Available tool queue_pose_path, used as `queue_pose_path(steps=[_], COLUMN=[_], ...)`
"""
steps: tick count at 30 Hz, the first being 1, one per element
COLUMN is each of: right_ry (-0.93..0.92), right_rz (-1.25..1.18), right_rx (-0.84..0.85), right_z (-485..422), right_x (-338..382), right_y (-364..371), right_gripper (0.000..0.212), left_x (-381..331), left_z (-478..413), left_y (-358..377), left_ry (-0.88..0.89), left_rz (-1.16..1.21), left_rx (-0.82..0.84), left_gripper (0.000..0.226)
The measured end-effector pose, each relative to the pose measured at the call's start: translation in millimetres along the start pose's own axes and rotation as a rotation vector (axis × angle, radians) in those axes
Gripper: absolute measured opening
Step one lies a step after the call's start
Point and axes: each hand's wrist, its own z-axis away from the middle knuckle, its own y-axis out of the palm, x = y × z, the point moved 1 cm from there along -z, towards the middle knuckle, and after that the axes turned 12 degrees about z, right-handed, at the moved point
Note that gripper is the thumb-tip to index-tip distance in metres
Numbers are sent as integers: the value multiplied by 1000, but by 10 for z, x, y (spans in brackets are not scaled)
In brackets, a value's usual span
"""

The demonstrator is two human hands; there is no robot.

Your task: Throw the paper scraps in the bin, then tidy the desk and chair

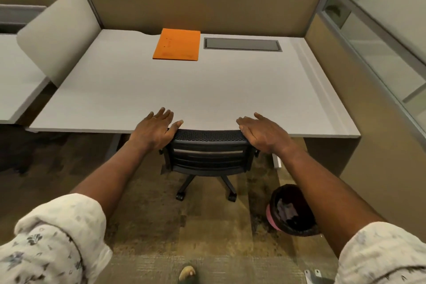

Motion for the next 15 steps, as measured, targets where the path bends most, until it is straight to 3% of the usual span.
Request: queue_pose_path(steps=[10, 15], right_ry=[27, 125], right_rz=[52, 93], right_rx=[-49, -219], right_z=[58, 98], right_x=[88, 117], right_y=[37, -56], right_gripper=[58, 59], left_x=[3, -30], left_z=[63, 41], left_y=[74, -46], left_ry=[27, 66], left_rz=[65, 62], left_rx=[-29, -92], left_gripper=[93, 97])
